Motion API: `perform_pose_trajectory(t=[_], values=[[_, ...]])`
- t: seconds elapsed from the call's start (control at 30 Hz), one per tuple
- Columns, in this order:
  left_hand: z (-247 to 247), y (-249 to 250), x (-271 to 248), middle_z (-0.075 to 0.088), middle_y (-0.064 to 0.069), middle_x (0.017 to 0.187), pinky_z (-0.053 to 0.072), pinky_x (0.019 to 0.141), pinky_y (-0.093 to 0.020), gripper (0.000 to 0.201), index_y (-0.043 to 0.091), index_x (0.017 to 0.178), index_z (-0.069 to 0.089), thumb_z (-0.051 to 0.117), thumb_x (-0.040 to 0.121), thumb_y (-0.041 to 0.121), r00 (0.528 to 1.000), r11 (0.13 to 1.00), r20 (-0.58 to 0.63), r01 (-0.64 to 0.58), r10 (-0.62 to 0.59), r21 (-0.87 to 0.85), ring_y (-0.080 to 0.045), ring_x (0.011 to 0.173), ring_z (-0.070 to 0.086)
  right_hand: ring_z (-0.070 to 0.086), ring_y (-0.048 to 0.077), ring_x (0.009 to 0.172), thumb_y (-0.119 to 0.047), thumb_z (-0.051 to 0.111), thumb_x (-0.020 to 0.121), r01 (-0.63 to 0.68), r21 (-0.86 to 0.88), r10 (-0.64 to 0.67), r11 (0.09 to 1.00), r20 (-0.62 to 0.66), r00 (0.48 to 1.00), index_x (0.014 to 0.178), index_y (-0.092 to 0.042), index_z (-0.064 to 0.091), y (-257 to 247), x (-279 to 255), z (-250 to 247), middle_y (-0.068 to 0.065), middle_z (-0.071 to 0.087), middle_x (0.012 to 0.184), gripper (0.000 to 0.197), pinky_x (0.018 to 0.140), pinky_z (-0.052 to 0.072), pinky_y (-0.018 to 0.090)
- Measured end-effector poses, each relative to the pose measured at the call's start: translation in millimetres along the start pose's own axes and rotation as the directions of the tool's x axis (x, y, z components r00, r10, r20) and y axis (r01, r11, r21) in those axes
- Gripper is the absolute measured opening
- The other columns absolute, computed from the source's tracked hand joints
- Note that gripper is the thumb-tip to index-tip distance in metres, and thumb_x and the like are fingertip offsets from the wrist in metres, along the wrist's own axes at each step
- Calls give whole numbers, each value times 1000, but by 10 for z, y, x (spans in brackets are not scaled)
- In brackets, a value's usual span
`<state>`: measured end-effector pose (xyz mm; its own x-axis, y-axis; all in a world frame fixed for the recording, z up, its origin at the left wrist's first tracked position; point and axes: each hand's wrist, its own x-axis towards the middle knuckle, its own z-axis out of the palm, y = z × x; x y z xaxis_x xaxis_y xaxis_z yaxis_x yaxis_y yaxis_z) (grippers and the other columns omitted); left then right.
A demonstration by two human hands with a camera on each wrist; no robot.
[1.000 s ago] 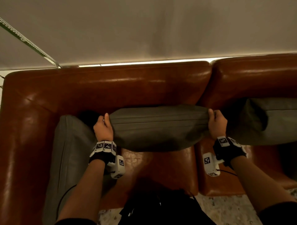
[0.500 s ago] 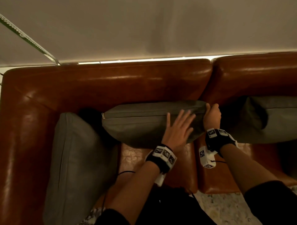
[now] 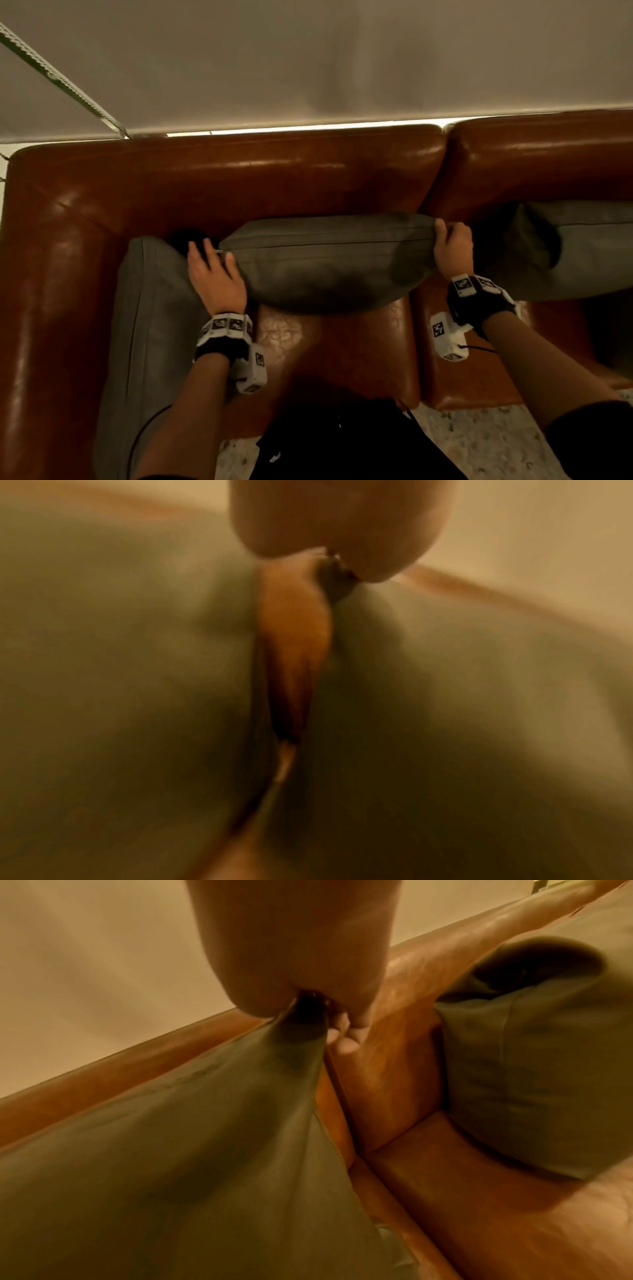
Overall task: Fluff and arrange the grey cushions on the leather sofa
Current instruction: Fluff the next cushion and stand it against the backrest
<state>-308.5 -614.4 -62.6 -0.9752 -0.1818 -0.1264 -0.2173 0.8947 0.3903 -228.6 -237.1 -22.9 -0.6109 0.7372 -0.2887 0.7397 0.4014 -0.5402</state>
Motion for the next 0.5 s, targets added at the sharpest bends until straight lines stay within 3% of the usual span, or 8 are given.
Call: perform_pose_trajectory(t=[0.07, 0.1, 0.13, 0.2, 0.33, 0.4, 0.5], values=[[-113, 24, 60, 50, -30, 126, 35, 101, -48, 48, -5, 121, 53, 39, 98, 35, 989, 969, 18, 147, -147, -198, -40, 117, 47, 53, 39, 106, -37, 46, 96, -65, 16, 65, 998, -9, 998, 110, 5, 51, 90, -16, -89, 25, 53, 118, 45, 84, 41, 38], [-139, 34, 85, 57, -31, 105, 42, 88, -47, 46, -7, 100, 60, 41, 97, 35, 984, 951, 41, 178, -173, -252, -40, 98, 54, 55, 38, 105, -37, 50, 94, -76, 22, 76, 997, 4, 997, 109, 5, 53, 115, -19, -115, 25, 57, 114, 44, 80, 40, 35], [-163, 43, 106, 59, -31, 86, 43, 74, -45, 45, -5, 80, 57, 43, 97, 34, 984, 943, 52, 181, -173, -280, -39, 82, 55, 57, 38, 103, -35, 52, 94, -67, 30, 67, 997, 17, 998, 107, 5, 55, 131, -20, -137, 25, 60, 110, 42, 77, 39, 32], [-230, 16, 148, 57, -34, 71, 33, 60, -39, 47, -4, 66, 52, 45, 96, 31, 990, 948, 45, 142, -135, -285, -41, 67, 53, 59, 37, 98, -33, 53, 93, -28, 63, 27, 998, 25, 999, 100, 3, 59, 132, -8, -189, 24, 64, 101, 38, 74, 37, 29], [-338, -82, 226, 59, -34, 73, 31, 60, -37, 49, -11, 71, 58, 47, 96, 30, 994, 958, 47, 110, -101, -265, -42, 67, 55, 60, 34, 94, -32, 54, 93, 4, 86, -3, 996, -6, 1000, 96, 1, 62, 101, -43, -222, 20, 64, 93, 34, 74, 37, 28], [-292, -40, 192, 61, -35, 79, 35, 64, -39, 49, -12, 76, 59, 46, 96, 31, 987, 956, 83, 156, -139, -248, -44, 75, 58, 58, 35, 101, -32, 53, 94, -84, 87, 85, 993, -5, 996, 103, 3, 59, 93, -83, -124, 23, 64, 104, 36, 77, 38, 30], [-262, 113, 60, 63, -35, 91, 43, 75, -44, 51, -12, 90, 62, 41, 97, 35, 965, 929, 96, 260, -242, -264, -45, 87, 59, 54, 40, 111, -33, 49, 95, -209, 99, 209, 973, 4, 978, 116, 4, 51, 58, -77, -11, 26, 57, 120, 43, 88, 43, 40]])
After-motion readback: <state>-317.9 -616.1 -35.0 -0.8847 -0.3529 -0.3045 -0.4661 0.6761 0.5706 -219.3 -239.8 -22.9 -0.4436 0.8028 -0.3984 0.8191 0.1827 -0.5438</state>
